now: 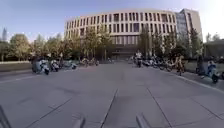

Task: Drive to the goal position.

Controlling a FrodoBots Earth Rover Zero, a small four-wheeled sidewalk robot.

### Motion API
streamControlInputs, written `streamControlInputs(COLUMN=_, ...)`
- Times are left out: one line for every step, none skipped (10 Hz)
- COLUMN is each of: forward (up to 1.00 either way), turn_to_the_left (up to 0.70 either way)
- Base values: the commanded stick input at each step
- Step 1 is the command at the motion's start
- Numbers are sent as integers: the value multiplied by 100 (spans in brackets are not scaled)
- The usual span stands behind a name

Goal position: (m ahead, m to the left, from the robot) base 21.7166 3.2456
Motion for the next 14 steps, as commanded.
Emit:
streamControlInputs(forward=60, turn_to_the_left=-6)
streamControlInputs(forward=60, turn_to_the_left=-13)
streamControlInputs(forward=60, turn_to_the_left=-5)
streamControlInputs(forward=60, turn_to_the_left=0)
streamControlInputs(forward=60, turn_to_the_left=0)
streamControlInputs(forward=60, turn_to_the_left=0)
streamControlInputs(forward=60, turn_to_the_left=0)
streamControlInputs(forward=60, turn_to_the_left=0)
streamControlInputs(forward=60, turn_to_the_left=0)
streamControlInputs(forward=60, turn_to_the_left=0)
streamControlInputs(forward=60, turn_to_the_left=0)
streamControlInputs(forward=60, turn_to_the_left=0)
streamControlInputs(forward=60, turn_to_the_left=0)
streamControlInputs(forward=60, turn_to_the_left=0)
